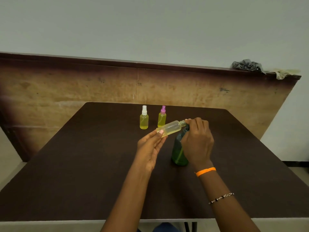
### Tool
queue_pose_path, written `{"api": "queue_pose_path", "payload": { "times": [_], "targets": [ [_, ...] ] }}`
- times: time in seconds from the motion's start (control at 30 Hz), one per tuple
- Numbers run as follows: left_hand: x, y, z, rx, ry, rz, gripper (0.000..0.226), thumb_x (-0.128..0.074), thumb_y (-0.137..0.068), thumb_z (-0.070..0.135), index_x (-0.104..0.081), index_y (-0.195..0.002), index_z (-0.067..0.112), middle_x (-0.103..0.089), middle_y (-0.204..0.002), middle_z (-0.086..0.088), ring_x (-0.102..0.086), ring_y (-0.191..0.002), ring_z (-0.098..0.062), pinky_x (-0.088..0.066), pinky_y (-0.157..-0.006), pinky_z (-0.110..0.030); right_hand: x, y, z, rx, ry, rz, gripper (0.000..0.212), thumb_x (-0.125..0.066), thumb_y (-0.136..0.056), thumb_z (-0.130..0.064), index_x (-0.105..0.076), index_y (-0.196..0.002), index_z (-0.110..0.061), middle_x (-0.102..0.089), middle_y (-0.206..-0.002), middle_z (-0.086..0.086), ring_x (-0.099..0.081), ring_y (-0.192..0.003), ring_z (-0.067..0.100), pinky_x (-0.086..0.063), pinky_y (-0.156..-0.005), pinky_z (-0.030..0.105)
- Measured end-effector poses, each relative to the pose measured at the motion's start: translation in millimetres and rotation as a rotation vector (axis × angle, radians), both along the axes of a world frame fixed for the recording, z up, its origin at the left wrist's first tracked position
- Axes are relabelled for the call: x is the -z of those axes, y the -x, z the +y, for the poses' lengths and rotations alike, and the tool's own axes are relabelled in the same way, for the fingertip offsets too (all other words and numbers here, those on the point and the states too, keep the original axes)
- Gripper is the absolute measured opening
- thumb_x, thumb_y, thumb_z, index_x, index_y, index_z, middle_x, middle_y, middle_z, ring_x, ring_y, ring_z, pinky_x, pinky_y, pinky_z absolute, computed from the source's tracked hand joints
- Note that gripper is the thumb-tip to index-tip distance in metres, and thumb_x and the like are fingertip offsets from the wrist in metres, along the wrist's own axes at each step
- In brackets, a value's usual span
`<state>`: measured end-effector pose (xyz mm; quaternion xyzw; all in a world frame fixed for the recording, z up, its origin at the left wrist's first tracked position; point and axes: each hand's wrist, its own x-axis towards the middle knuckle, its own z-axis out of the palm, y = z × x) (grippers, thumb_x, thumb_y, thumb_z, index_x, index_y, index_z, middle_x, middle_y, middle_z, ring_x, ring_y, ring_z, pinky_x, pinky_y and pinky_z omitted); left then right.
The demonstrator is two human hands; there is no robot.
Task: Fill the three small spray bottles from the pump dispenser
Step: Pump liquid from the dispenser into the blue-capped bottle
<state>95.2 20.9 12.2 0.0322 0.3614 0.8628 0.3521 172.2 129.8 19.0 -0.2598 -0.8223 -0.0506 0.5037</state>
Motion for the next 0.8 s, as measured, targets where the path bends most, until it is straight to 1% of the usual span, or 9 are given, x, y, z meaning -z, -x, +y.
{"api": "queue_pose_path", "payload": {
  "times": [0.07, 0.17, 0.3, 0.37, 0.43, 0.57, 0.63, 0.7, 0.8],
  "targets": [
    [-4.1, -0.6, -0.2, 0.000, -0.010, 0.010, 0.028, -0.063, -0.082, 0.000, -0.059, -0.110, -0.002, -0.070, -0.099, -0.014, -0.066, -0.097, -0.021, -0.057, -0.076, -0.021, -11.2, -1.8, 0.1, -0.018, 0.015, -0.052, 0.015, -0.060, -0.072, -0.001, -0.065, -0.086, -0.002, -0.061, -0.080, 0.010, -0.055, -0.081, 0.029, -0.047, -0.057, 0.036],
    [-6.1, -1.2, 0.3, -0.002, -0.019, 0.017, 0.029, -0.062, -0.083, 0.000, -0.059, -0.112, -0.003, -0.069, -0.101, -0.015, -0.066, -0.099, -0.021, -0.056, -0.077, -0.021, -20.3, -4.0, -2.0, -0.044, 0.066, -0.056, 0.013, -0.066, -0.072, -0.005, -0.066, -0.084, -0.002, -0.062, -0.081, 0.010, -0.054, -0.085, 0.030, -0.048, -0.056, 0.037],
    [-1.5, -0.9, 1.7, -0.003, -0.010, 0.000, 0.027, -0.063, -0.083, 0.000, -0.060, -0.109, -0.002, -0.070, -0.099, -0.014, -0.066, -0.098, -0.021, -0.057, -0.077, -0.022, 0.9, -5.0, -6.2, -0.033, 0.073, -0.031, 0.032, -0.065, -0.068, -0.003, -0.063, -0.099, -0.003, -0.059, -0.090, 0.010, -0.054, -0.085, 0.029, -0.050, -0.058, 0.039],
    [-0.3, -1.3, 1.3, -0.006, -0.008, -0.009, 0.027, -0.062, -0.083, 0.000, -0.060, -0.110, -0.002, -0.069, -0.099, -0.014, -0.066, -0.097, -0.021, -0.056, -0.079, -0.023, 6.0, -5.2, -5.2, -0.034, 0.056, -0.045, 0.036, -0.065, -0.065, -0.004, -0.062, -0.101, -0.003, -0.059, -0.091, 0.010, -0.054, -0.086, 0.028, -0.050, -0.060, 0.039],
    [-0.8, -1.1, 0.1, -0.008, -0.008, -0.022, 0.030, -0.063, -0.083, 0.000, -0.059, -0.113, -0.003, -0.069, -0.100, -0.015, -0.066, -0.098, -0.022, -0.056, -0.079, -0.023, 2.4, -5.6, -5.5, -0.036, 0.070, -0.052, 0.033, -0.066, -0.065, -0.006, -0.063, -0.098, -0.003, -0.059, -0.089, 0.009, -0.053, -0.086, 0.028, -0.049, -0.061, 0.038],
    [-4.9, -3.5, -0.2, -0.012, -0.012, -0.020, 0.035, -0.063, -0.082, 0.000, -0.057, -0.117, -0.005, -0.068, -0.102, -0.015, -0.065, -0.100, -0.023, -0.056, -0.076, -0.022, -16.7, -7.8, -1.0, -0.074, 0.085, -0.084, 0.018, -0.066, -0.070, -0.005, -0.066, -0.088, -0.003, -0.060, -0.084, 0.008, -0.052, -0.084, 0.029, -0.049, -0.059, 0.039],
    [-6.0, -3.0, -0.1, -0.017, -0.019, -0.019, 0.035, -0.063, -0.083, 0.000, -0.057, -0.117, -0.005, -0.068, -0.101, -0.015, -0.065, -0.100, -0.023, -0.056, -0.077, -0.022, -22.0, -8.3, -0.9, -0.106, 0.133, -0.094, 0.017, -0.064, -0.074, -0.004, -0.066, -0.090, -0.002, -0.061, -0.087, 0.009, -0.050, -0.089, 0.029, -0.049, -0.061, 0.039],
    [-4.8, -2.4, 0.3, -0.019, -0.025, -0.029, 0.033, -0.062, -0.083, 0.000, -0.058, -0.116, -0.004, -0.068, -0.101, -0.015, -0.066, -0.099, -0.023, -0.057, -0.076, -0.022, -17.1, -7.9, -4.1, -0.124, 0.182, -0.087, 0.025, -0.063, -0.075, -0.001, -0.065, -0.100, -0.001, -0.060, -0.095, 0.009, -0.050, -0.093, 0.028, -0.049, -0.063, 0.037],
    [2.0, -1.6, 1.6, -0.017, -0.017, -0.040, 0.031, -0.062, -0.083, 0.000, -0.058, -0.113, -0.004, -0.069, -0.100, -0.015, -0.066, -0.098, -0.023, -0.057, -0.076, -0.023, 4.8, -10.1, -8.9, -0.066, 0.084, -0.073, 0.049, -0.067, -0.063, 0.009, -0.062, -0.111, -0.002, -0.062, -0.104, 0.010, -0.056, -0.088, 0.029, -0.053, -0.061, 0.037]
  ]
}}
